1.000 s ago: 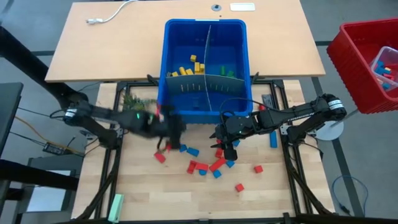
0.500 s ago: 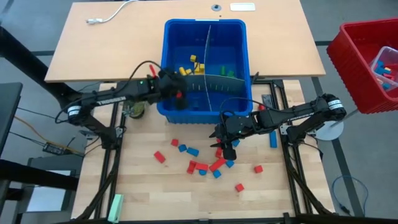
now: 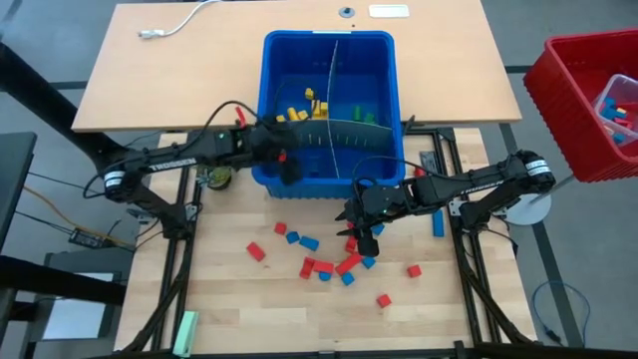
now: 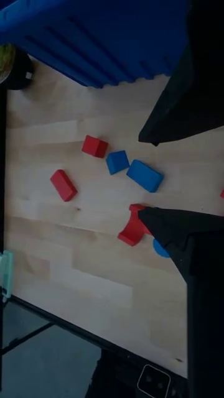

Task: Sort blocks
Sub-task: Put the blue block with the other blue blocks into the blue bin

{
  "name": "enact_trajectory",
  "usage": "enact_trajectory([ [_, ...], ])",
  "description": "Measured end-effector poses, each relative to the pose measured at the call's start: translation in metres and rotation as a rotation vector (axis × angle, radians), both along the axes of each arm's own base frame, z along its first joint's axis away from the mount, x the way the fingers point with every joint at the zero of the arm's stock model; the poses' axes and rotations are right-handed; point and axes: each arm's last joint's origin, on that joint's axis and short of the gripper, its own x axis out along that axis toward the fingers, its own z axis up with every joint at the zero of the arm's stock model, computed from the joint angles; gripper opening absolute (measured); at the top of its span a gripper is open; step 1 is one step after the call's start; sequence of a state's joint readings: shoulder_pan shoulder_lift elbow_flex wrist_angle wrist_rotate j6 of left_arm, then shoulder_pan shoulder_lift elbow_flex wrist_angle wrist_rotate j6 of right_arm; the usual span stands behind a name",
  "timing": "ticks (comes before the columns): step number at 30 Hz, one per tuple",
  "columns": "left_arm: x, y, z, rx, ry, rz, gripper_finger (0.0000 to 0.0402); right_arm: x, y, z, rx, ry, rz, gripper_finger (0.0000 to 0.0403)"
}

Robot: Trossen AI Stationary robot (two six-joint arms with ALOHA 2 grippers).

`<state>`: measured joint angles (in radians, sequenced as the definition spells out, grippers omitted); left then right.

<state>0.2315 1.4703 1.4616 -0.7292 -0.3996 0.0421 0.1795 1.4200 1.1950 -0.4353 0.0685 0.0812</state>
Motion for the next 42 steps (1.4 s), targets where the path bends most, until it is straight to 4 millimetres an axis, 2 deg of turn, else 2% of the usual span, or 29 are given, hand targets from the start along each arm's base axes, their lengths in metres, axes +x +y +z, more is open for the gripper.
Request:
enact_trajectory([
  [6, -0.01, -0.047, 0.014, -0.149, -0.063, -0.224, 0.0252, 0.0, 0.0, 0.0, 0.0, 0.0, 0.0, 0.0167],
  [9, -0.01, -0.072, 0.011, -0.236, -0.043, -0.315, 0.025, 0.0, 0.0, 0.0, -0.001, 0.0, 0.0, 0.0166],
  [13, -0.008, -0.101, -0.005, -0.302, -0.005, -0.362, 0.0249, 0.0, 0.0, 0.0, -0.001, 0.0, 0.0, 0.0166],
  [17, -0.008, -0.12, -0.037, -0.333, 0.077, -0.339, 0.0249, 0.0, 0.0, 0.0, -0.006, -0.001, 0.001, 0.0166],
  [28, -0.01, -0.126, -0.13, -0.377, 0.075, -0.282, 0.0249, 0.0, 0.0, 0.0, -0.011, -0.001, 0.005, 0.0164],
  [33, -0.007, -0.127, -0.166, -0.421, 0.099, -0.257, 0.0249, 0.0, 0.0, 0.0, -0.011, 0.0, 0.006, 0.0164],
  [37, -0.005, -0.127, -0.189, -0.435, 0.163, -0.226, 0.0249, 0.0, 0.0, 0.0, -0.011, -0.002, 0.006, 0.0164],
  [42, 0.0, -0.128, -0.204, -0.431, 0.201, -0.22, 0.0249, 0.0, 0.0, 0.0, -0.011, 0.0, 0.006, 0.0163],
])
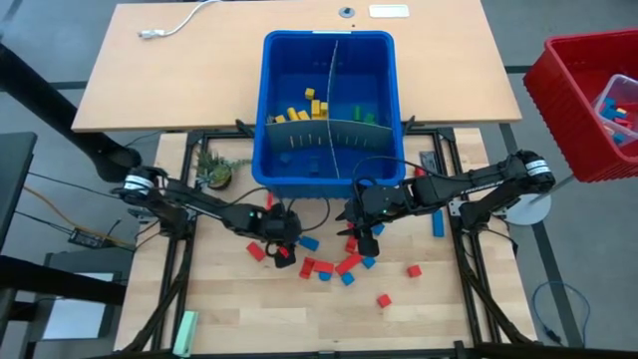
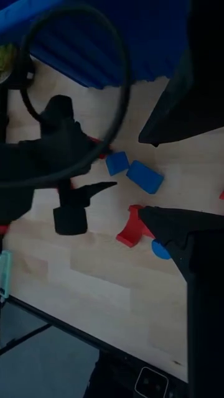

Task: Sort blocks
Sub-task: Put the blue block with the other blue blocks into the blue bin

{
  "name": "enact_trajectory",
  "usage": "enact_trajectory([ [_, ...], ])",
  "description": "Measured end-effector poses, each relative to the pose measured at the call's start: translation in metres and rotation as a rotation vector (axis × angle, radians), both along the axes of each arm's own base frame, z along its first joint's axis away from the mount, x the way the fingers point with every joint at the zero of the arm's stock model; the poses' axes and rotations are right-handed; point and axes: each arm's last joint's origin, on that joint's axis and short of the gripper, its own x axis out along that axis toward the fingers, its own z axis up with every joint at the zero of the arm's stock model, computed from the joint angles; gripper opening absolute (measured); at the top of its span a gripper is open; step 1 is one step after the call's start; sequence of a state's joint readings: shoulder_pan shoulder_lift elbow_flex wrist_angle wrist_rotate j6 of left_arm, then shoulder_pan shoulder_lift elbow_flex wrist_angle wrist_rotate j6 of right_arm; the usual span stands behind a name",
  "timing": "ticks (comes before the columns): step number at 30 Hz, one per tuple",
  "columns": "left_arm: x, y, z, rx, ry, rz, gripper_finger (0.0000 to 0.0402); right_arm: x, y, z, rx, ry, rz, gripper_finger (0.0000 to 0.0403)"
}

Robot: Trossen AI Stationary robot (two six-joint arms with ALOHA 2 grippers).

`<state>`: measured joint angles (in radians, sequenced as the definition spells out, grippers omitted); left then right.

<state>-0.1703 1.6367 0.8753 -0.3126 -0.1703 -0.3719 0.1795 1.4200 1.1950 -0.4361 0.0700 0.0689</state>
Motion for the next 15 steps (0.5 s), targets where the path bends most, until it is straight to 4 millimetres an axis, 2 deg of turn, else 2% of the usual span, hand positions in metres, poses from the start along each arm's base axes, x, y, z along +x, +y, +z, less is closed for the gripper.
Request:
enact_trajectory([
  [9, 0.007, -0.001, -0.026, -0.002, 0.069, 0.024, 0.0245, 0.0, 0.0, 0.0, 0.0, -0.001, 0.0, 0.0162],
  [12, 0.008, -0.001, -0.026, -0.011, 0.058, 0.044, 0.0219, 0.0, 0.0, 0.0, 0.001, -0.001, 0.001, 0.0162],
  [15, 0.009, -0.001, -0.025, -0.009, 0.062, 0.05, 0.0172, 0.0, 0.0, 0.0, -0.001, -0.002, -0.004, 0.0162],
])
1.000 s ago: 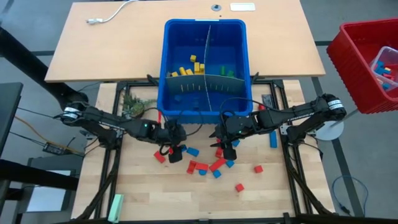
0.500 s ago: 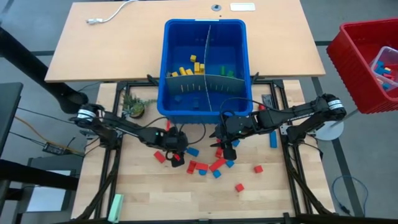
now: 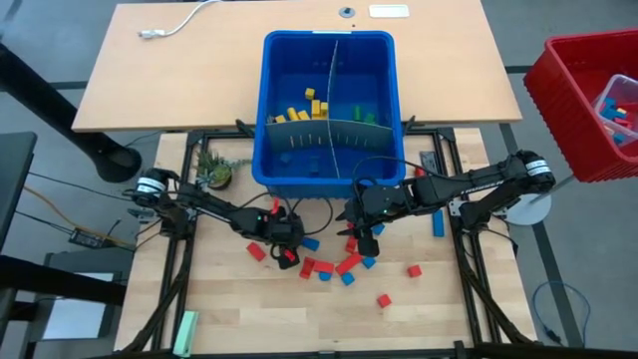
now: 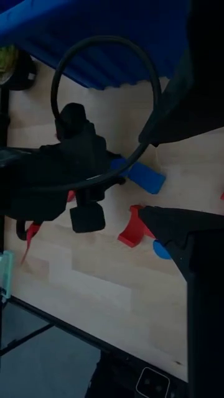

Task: Sort blocks
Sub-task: Put the blue block with the other blue blocks into the blue bin

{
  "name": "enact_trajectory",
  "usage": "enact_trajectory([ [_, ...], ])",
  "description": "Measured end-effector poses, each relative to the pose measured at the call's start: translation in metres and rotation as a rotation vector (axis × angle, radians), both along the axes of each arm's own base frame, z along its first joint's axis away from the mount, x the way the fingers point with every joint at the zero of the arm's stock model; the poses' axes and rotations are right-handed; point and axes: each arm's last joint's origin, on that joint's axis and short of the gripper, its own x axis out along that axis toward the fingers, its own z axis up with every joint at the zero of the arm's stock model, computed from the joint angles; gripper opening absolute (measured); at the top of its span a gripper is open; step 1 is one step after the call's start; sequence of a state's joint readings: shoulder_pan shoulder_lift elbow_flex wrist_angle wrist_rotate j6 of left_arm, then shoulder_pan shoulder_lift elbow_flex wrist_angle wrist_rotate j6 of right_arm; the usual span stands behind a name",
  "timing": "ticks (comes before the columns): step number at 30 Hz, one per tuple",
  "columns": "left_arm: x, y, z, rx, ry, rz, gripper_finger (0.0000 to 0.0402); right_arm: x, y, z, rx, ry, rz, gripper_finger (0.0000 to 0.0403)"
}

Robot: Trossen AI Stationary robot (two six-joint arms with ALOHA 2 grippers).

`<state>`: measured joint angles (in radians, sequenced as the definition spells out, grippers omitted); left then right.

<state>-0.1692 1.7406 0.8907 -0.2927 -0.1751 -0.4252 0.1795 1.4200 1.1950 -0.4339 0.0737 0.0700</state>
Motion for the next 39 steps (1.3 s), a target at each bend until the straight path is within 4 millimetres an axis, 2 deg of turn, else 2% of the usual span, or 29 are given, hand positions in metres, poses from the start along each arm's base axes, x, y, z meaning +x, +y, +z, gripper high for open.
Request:
enact_trajectory([
  [2, 0.001, 0.0, 0.002, 0.0, 0.005, 0.0, 0.0141, 0.0, 0.0, 0.0, -0.001, 0.001, -0.001, 0.0162],
  [5, 0.002, 0.0, 0.008, -0.003, 0.009, -0.004, 0.014, 0.0, 0.0, 0.0, -0.001, 0.001, -0.001, 0.0162],
  [10, 0.009, -0.001, 0.043, 0.011, -0.037, -0.031, 0.014, 0.0, 0.0, 0.0, -0.001, 0.002, -0.002, 0.0162],
  [13, 0.014, 0.002, 0.076, 0.082, -0.073, -0.045, 0.014, 0.0, 0.0, 0.0, -0.002, 0.001, -0.002, 0.0162],
  [18, 0.018, 0.021, 0.151, 0.286, -0.191, -0.025, 0.0149, 0.0, 0.0, 0.0, -0.002, 0.001, -0.002, 0.0162],
  [22, 0.018, 0.044, 0.21, 0.462, -0.291, 0.008, 0.0149, 0.0, 0.0, 0.0, -0.002, 0.001, -0.002, 0.0162],
  [26, 0.016, 0.071, 0.25, 0.581, -0.34, 0.034, 0.0147, 0.0, 0.0, 0.0, 0.002, 0.001, -0.005, 0.0162],
  [28, 0.014, 0.086, 0.26, 0.631, -0.335, 0.078, 0.015, 0.0, 0.0, 0.0, 0.002, 0.0, -0.006, 0.0162],
  [31, 0.01, 0.108, 0.265, 0.688, -0.311, 0.145, 0.0156, 0.0, 0.0, 0.0, 0.002, 0.001, -0.006, 0.0162],
  [35, 0.006, 0.131, 0.259, 0.696, -0.261, 0.201, 0.0164, 0.0, 0.0, 0.0, 0.002, 0.001, -0.006, 0.0162],
  [39, 0.005, 0.143, 0.247, 0.684, -0.214, 0.215, 0.0178, 0.0, 0.0, 0.0, 0.004, 0.001, -0.009, 0.0162],
])
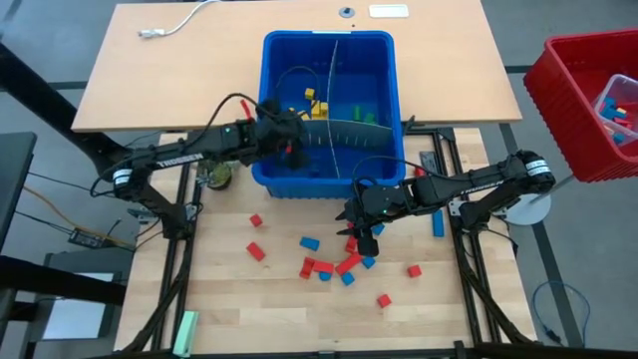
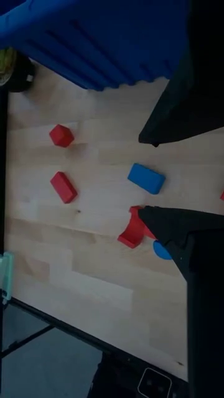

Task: Sort blocks
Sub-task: Put the blue block with the other blue blocks into the blue bin

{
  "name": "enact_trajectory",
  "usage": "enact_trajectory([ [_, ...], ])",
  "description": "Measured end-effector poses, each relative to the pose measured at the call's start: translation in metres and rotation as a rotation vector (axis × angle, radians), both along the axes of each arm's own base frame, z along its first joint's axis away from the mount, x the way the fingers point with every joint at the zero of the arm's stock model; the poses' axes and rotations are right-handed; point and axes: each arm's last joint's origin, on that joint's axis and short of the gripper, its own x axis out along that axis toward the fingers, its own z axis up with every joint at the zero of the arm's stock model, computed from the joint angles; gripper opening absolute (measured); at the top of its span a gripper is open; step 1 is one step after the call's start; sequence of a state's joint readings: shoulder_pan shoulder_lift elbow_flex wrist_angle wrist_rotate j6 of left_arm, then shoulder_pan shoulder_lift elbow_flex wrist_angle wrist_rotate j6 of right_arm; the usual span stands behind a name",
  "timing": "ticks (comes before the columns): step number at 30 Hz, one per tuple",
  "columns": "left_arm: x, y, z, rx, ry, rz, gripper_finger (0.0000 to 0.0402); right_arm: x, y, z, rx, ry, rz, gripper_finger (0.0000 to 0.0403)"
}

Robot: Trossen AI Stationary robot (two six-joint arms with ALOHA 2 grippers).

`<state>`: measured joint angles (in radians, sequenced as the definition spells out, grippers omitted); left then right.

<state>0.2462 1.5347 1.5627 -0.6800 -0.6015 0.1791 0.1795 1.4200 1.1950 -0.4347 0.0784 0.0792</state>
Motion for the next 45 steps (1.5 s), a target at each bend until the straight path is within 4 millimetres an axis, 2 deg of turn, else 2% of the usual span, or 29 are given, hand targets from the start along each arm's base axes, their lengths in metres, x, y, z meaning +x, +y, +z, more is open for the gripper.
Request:
enact_trajectory([
  [14, 0.001, -0.004, -0.001, -0.074, -0.051, -0.033, 0.0238, 0.0, 0.0, 0.0, 0.006, 0.001, -0.004, 0.0162],
  [18, 0.006, -0.024, -0.001, -0.197, -0.091, -0.186, 0.024, 0.0, 0.0, 0.0, 0.006, 0.001, -0.004, 0.0162],
  [21, 0.009, -0.048, -0.005, -0.332, -0.076, -0.331, 0.0237, 0.0, 0.0, 0.0, 0.006, 0.001, -0.004, 0.0162],
  [24, 0.014, -0.072, -0.012, -0.443, -0.051, -0.402, 0.0235, 0.0, 0.0, 0.0, 0.006, 0.001, -0.004, 0.0162],
  [30, 0.015, -0.12, -0.043, -0.467, 0.08, -0.527, 0.0234, 0.0, 0.0, 0.0, 0.005, 0.002, -0.003, 0.0162],
  [33, 0.014, -0.133, -0.063, -0.475, 0.108, -0.56, 0.0234, 0.0, 0.0, 0.0, 0.005, 0.004, -0.003, 0.0162],
  [39, 0.011, -0.138, -0.114, -0.531, 0.118, -0.544, 0.0234, 0.0, 0.0, -0.001, 0.004, 0.007, -0.003, 0.0162],
  [45, 0.01, -0.136, -0.166, -0.508, 0.1, -0.596, 0.0234, 0.0, 0.0, -0.001, 0.004, 0.009, -0.002, 0.0162],
])
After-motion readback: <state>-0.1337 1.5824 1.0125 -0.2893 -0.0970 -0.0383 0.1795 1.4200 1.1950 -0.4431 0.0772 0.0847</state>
